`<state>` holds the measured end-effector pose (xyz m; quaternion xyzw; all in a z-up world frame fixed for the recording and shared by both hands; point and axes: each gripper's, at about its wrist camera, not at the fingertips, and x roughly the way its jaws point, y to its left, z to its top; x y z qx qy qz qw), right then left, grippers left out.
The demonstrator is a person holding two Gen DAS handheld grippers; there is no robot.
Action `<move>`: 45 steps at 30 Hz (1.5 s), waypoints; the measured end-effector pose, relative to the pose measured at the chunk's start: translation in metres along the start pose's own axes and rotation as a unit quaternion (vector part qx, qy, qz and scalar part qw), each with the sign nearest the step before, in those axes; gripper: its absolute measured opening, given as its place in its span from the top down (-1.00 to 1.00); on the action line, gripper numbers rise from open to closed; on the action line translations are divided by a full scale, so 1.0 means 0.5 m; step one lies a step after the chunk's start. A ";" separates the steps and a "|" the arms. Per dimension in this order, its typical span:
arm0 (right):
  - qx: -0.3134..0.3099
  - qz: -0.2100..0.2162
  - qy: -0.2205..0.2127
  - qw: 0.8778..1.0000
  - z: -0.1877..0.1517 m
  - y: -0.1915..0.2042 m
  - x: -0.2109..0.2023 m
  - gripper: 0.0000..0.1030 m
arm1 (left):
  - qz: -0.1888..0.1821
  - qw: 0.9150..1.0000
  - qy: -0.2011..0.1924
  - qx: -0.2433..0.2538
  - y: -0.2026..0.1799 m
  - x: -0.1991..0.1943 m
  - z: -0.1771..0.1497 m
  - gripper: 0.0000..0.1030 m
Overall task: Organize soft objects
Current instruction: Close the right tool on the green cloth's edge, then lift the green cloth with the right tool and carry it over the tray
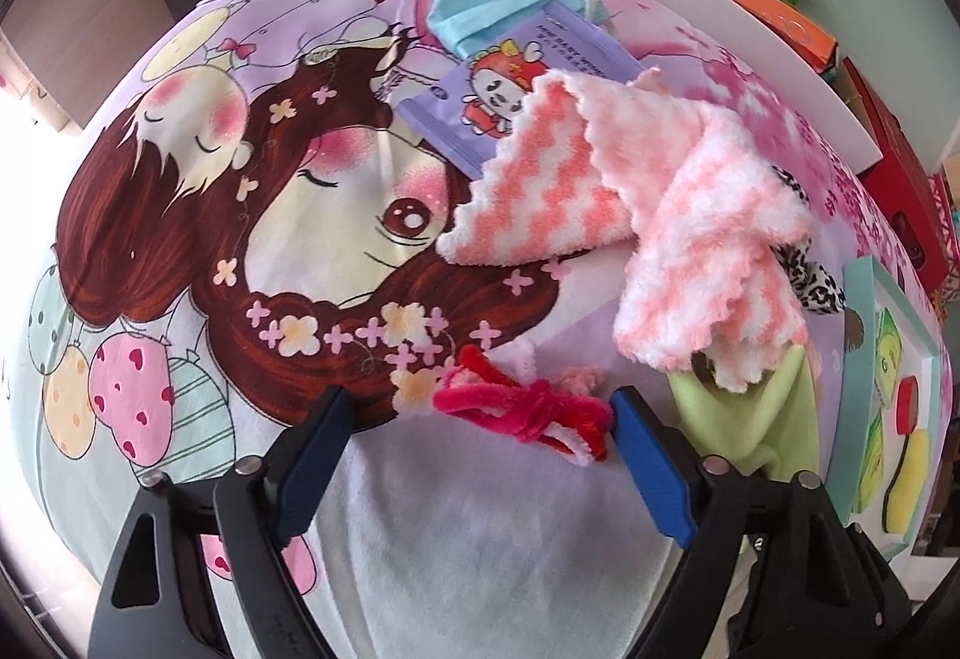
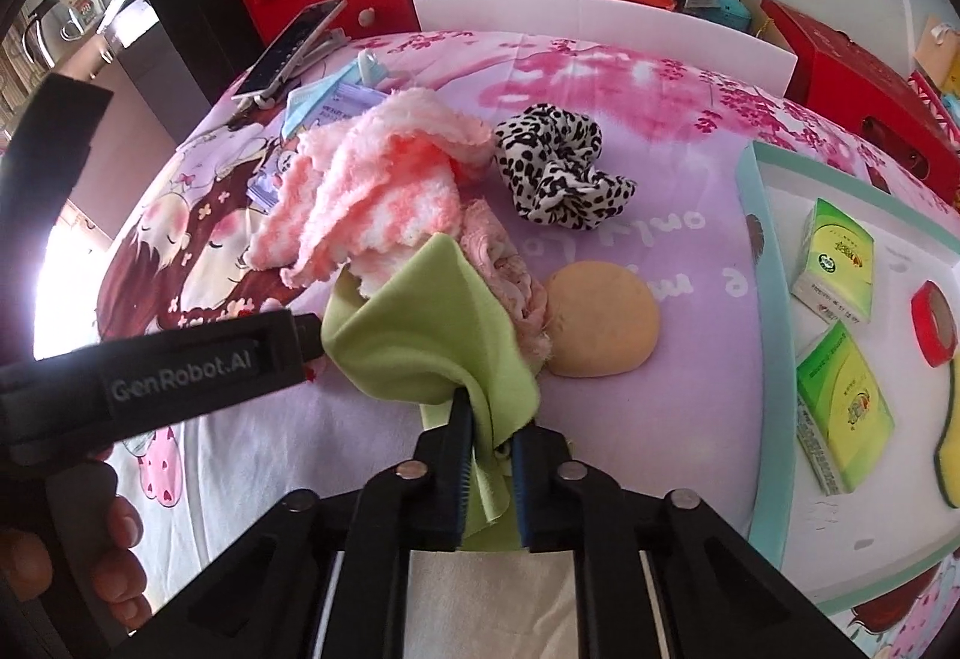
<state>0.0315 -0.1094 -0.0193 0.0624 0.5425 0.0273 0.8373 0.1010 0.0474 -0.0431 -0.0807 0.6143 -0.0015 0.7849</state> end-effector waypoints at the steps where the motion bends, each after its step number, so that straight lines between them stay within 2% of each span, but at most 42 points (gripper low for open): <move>1: 0.002 0.000 -0.001 1.000 0.001 -0.002 -0.001 0.81 | 0.000 1.000 0.000 0.003 -0.003 0.000 0.000 -0.47; 3: 0.007 0.002 -0.003 1.000 0.003 -0.009 -0.005 0.83 | -0.005 1.000 0.000 0.009 -0.010 0.002 0.000 -0.36; 5: 0.012 0.001 -0.008 1.000 0.004 -0.015 -0.011 0.84 | -0.011 1.000 0.001 0.013 -0.016 0.003 -0.001 -0.13; 9: 0.023 0.000 -0.019 1.000 0.007 -0.030 -0.027 0.84 | -0.030 0.999 0.002 0.019 -0.022 0.003 -0.003 -0.05; 11: 0.028 0.002 -0.023 0.999 0.009 -0.037 -0.032 0.85 | -0.028 0.999 0.000 0.024 -0.028 0.003 -0.005 -0.01; 18: 0.034 0.007 -0.050 0.998 0.016 -0.046 -0.070 0.86 | -0.037 0.999 -0.008 0.026 -0.033 -0.004 -0.003 0.03; 26: 0.039 0.009 -0.094 0.995 0.023 -0.054 -0.131 0.86 | -0.052 0.998 -0.038 0.026 -0.020 -0.049 0.002 0.03; 34: 0.048 0.002 -0.152 0.987 0.026 -0.070 -0.209 0.86 | -0.074 0.991 -0.106 0.026 -0.014 -0.146 0.001 0.03; 39: 0.060 -0.009 -0.161 0.985 0.027 -0.093 -0.225 0.86 | -0.080 0.987 -0.137 0.038 -0.015 -0.202 -0.015 0.03; 45: 0.097 -0.029 -0.166 0.981 0.021 -0.159 -0.236 0.86 | -0.078 0.981 -0.162 0.075 -0.060 -0.237 -0.033 0.03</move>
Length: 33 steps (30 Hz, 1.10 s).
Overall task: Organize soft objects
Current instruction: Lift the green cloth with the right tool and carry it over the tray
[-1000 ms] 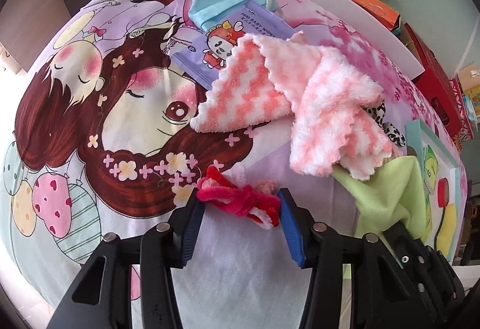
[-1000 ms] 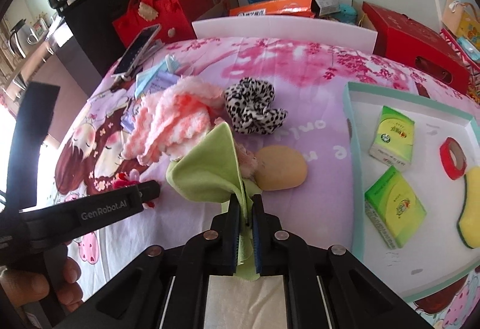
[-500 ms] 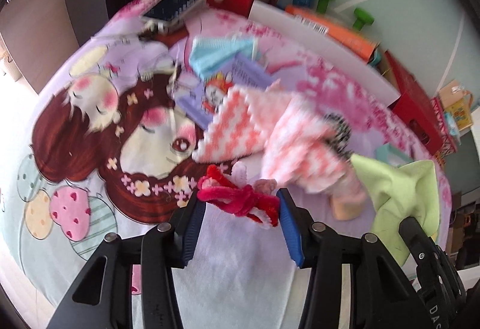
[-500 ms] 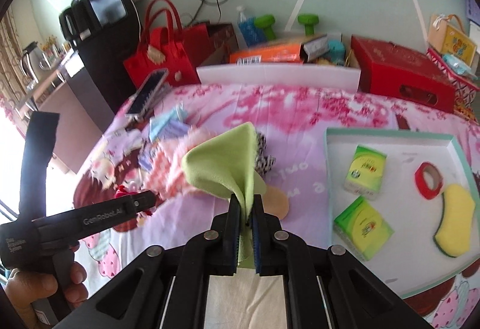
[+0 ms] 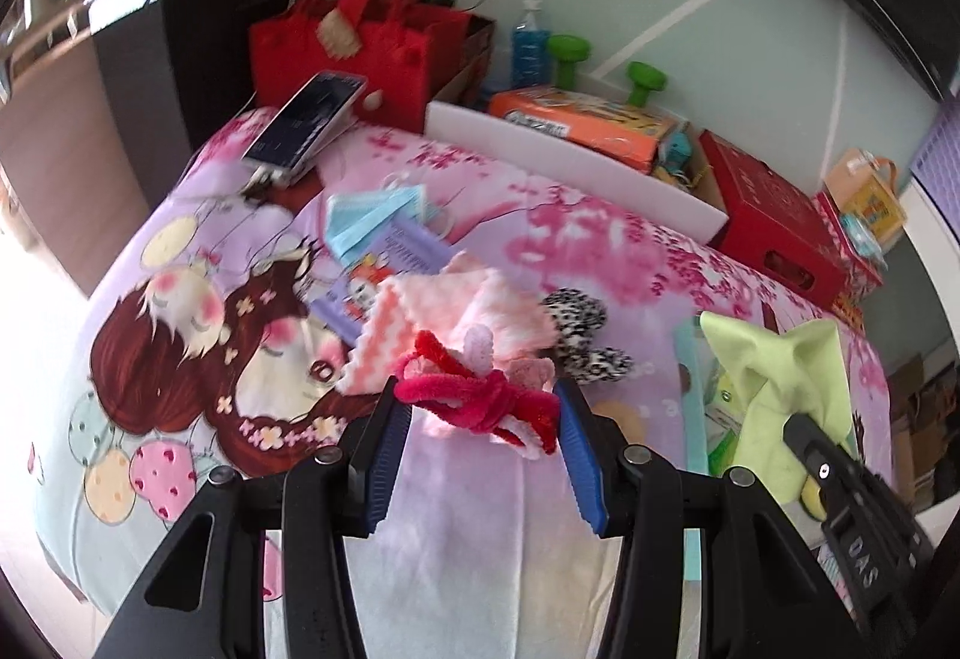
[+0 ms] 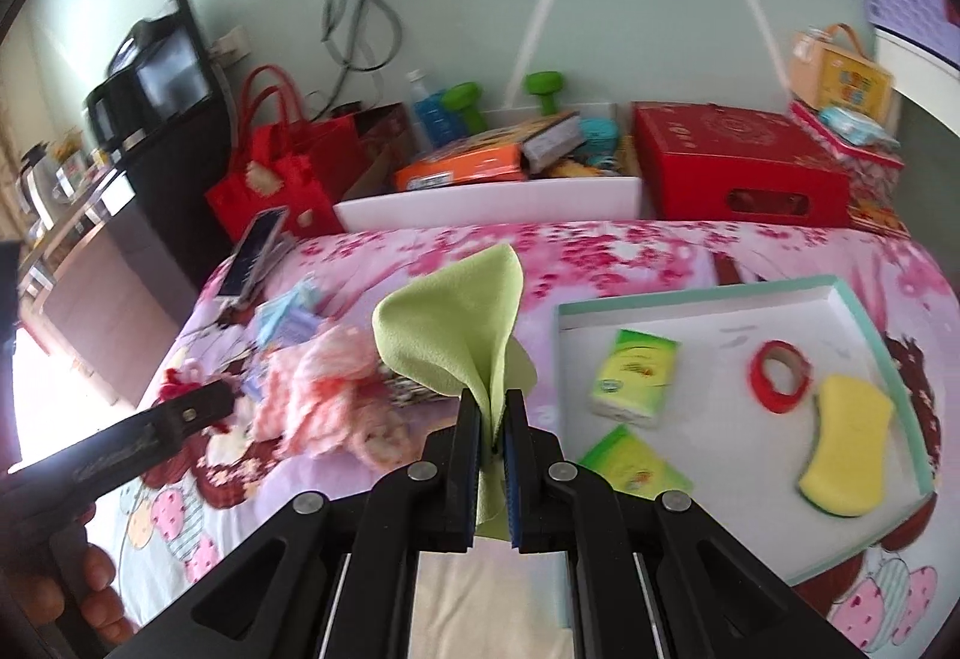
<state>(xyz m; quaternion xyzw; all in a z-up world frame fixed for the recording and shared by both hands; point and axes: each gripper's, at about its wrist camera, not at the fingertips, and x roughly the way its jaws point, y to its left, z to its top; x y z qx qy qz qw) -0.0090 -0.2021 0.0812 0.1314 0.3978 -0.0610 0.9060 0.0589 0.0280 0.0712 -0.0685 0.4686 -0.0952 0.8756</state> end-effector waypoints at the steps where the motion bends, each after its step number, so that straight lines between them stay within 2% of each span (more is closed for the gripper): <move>1: 0.009 -0.009 -0.002 1.000 0.002 -0.018 -0.002 0.86 | 0.001 1.000 -0.004 0.010 -0.012 -0.003 -0.001 0.03; 8: 0.075 -0.061 -0.005 0.995 0.007 -0.145 -0.012 0.86 | -0.030 0.997 -0.015 0.074 -0.121 -0.003 -0.015 0.03; 16: 0.150 -0.107 -0.004 0.983 -0.005 -0.283 -0.020 0.86 | -0.082 0.986 -0.007 0.144 -0.260 0.030 -0.041 0.03; 23: 0.185 -0.124 0.011 0.975 -0.018 -0.346 -0.002 0.86 | -0.120 0.973 -0.011 0.198 -0.366 0.068 -0.072 0.02; 29: 0.201 -0.138 0.012 0.970 -0.025 -0.375 -0.002 0.85 | -0.138 0.959 0.002 0.249 -0.443 0.109 -0.115 0.02; 33: 0.204 -0.143 0.010 0.968 -0.025 -0.381 -0.007 0.85 | -0.142 0.954 0.009 0.264 -0.476 0.130 -0.132 0.02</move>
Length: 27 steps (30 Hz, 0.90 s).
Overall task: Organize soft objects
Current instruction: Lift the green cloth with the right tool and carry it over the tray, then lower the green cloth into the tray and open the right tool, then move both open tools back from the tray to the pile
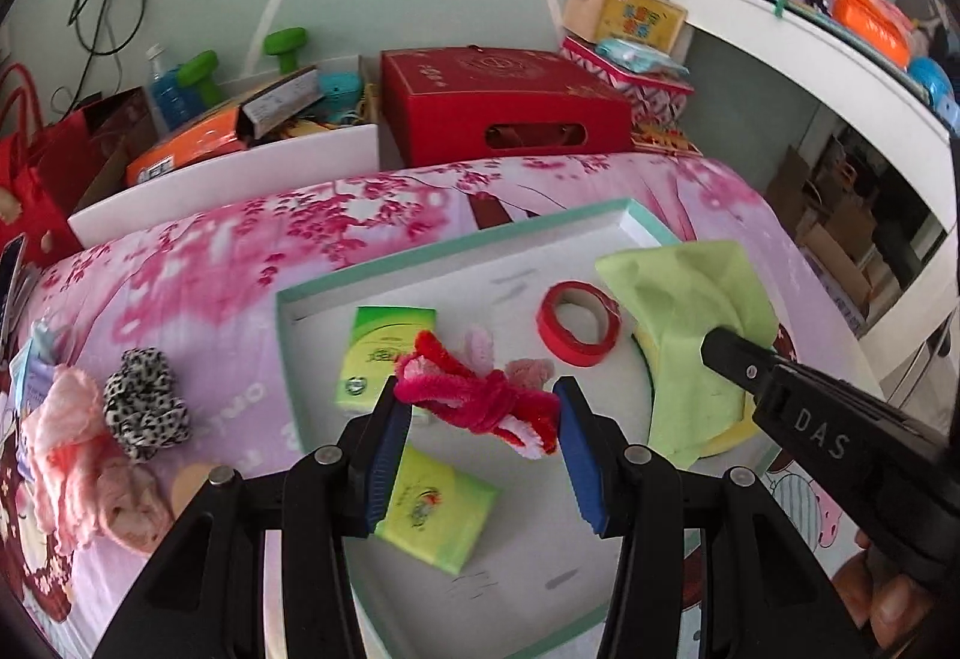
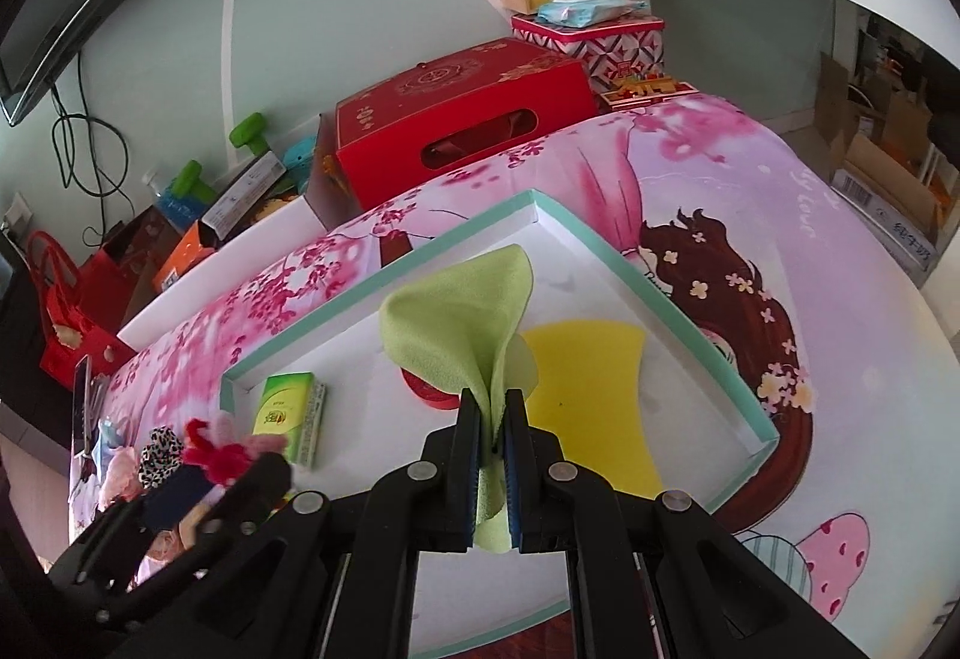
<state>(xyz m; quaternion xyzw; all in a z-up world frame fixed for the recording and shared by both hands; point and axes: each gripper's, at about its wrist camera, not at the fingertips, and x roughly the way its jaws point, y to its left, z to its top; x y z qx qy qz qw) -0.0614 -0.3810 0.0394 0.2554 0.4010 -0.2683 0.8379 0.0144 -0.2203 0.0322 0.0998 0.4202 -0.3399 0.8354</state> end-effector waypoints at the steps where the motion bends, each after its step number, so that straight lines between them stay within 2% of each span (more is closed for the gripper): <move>1: 0.001 0.000 0.000 1.000 0.001 -0.001 0.000 0.85 | 0.001 1.000 0.001 0.005 -0.007 0.006 0.000 0.02; 7: -0.002 -0.001 0.005 1.000 0.002 0.000 0.005 0.82 | -0.004 1.000 0.007 0.010 -0.022 0.023 -0.002 -0.08; 13: -0.004 -0.004 0.010 1.000 -0.001 0.004 0.006 0.78 | 0.004 1.000 0.010 -0.004 -0.007 0.017 -0.001 -0.42; 15: 0.000 -0.006 0.011 1.000 -0.001 0.001 0.007 0.38 | 0.005 1.000 0.009 -0.008 0.000 0.010 0.000 -0.42; 16: 0.003 -0.008 0.013 1.000 -0.002 -0.001 0.008 -0.06 | 0.008 1.000 0.008 -0.009 0.002 0.007 0.001 -0.42; 17: 0.004 -0.010 0.013 1.000 -0.003 -0.002 0.009 -0.27 | 0.013 1.000 0.009 -0.012 0.007 0.004 0.002 -0.44; 19: 0.003 -0.015 0.013 1.000 -0.003 -0.003 0.009 -0.29 | 0.019 1.000 0.012 -0.021 0.018 0.003 0.002 -0.65; 20: 0.000 -0.018 0.015 1.000 -0.003 -0.003 0.010 -0.36 | 0.023 0.999 0.015 -0.028 0.025 0.003 0.002 -0.76; 27: -0.014 -0.032 0.033 0.999 -0.012 0.003 0.027 -0.67 | 0.046 0.995 0.032 -0.082 0.086 0.008 -0.003 -0.85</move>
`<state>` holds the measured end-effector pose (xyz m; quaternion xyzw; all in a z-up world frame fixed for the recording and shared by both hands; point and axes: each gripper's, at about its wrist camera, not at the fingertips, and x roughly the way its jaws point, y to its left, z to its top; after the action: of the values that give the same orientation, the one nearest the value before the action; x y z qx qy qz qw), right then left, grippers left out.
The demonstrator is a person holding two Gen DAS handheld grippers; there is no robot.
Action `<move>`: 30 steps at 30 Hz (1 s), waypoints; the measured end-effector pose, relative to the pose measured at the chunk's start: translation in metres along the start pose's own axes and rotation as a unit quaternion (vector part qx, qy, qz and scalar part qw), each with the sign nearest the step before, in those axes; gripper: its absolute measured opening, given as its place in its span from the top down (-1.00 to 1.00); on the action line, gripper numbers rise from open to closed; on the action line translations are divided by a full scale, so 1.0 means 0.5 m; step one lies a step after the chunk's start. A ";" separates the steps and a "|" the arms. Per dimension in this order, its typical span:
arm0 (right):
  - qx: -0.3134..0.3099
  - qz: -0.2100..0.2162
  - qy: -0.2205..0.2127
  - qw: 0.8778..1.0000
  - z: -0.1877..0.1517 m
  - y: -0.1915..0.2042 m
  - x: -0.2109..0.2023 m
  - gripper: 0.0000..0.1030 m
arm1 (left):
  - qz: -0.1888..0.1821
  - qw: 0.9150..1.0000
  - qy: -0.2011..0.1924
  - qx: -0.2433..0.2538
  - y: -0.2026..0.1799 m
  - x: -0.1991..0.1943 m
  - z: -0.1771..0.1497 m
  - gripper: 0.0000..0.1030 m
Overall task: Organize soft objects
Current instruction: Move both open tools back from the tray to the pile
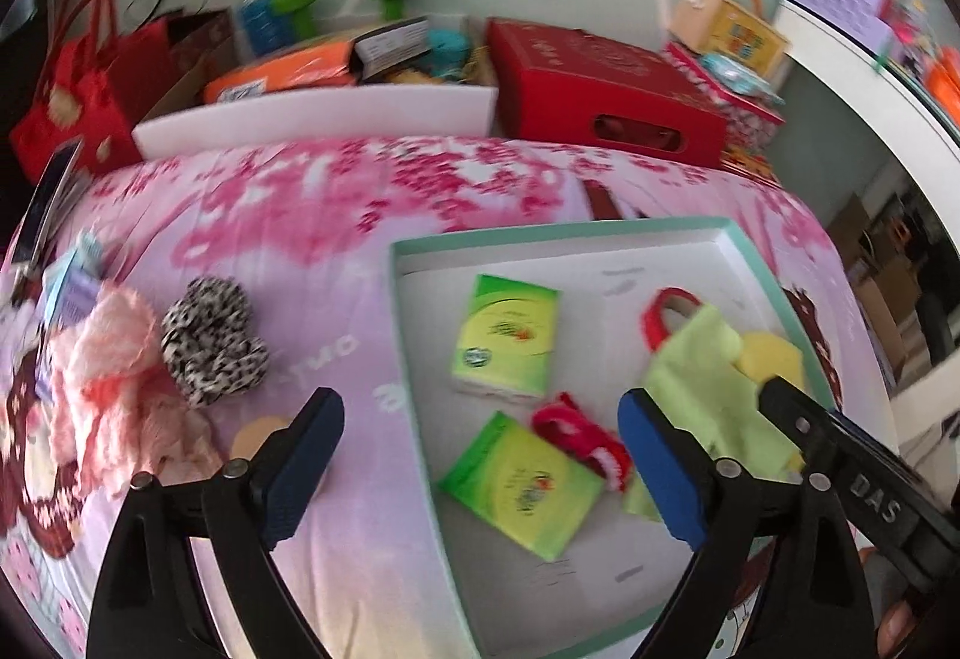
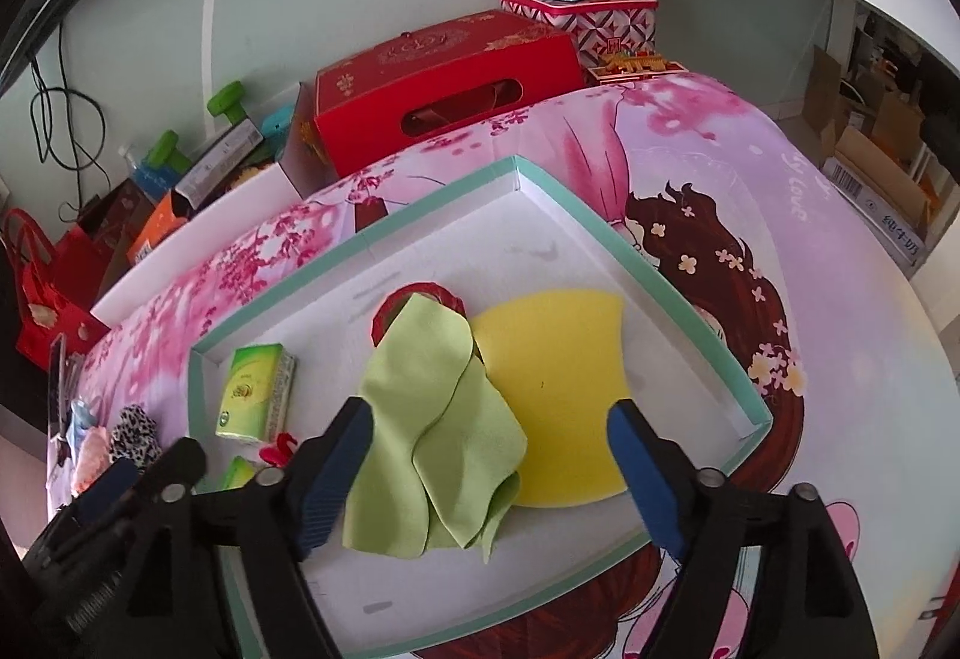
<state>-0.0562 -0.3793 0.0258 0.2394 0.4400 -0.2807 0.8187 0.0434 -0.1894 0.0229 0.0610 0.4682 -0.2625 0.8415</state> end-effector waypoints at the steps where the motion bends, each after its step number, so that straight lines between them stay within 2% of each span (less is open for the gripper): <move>1: -0.002 -0.002 0.001 1.000 -0.001 0.001 0.001 -0.73 | 0.004 1.000 0.004 -0.010 0.011 0.003 0.000 -0.85; 4: -0.004 -0.006 0.001 1.000 -0.002 0.002 0.003 -1.00 | 0.016 0.999 0.013 -0.040 0.043 0.009 0.001 -0.86; 12: -0.006 -0.019 -0.009 1.000 -0.002 0.003 0.002 -1.00 | 0.032 0.994 0.020 -0.102 0.107 0.004 -0.002 -0.87; 24: 0.010 0.007 -0.052 0.999 0.004 0.009 -0.025 -1.00 | 0.063 0.991 0.027 -0.112 0.146 -0.018 -0.007 -0.87; 30: -0.030 0.005 -0.084 0.996 0.001 0.038 -0.040 -1.00 | 0.082 0.988 0.010 -0.131 0.191 -0.055 -0.009 -0.87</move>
<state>-0.0520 -0.3608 0.0459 0.1922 0.3766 -0.2821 0.8612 0.0759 -0.0956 0.0295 -0.0091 0.5005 -0.1284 0.8561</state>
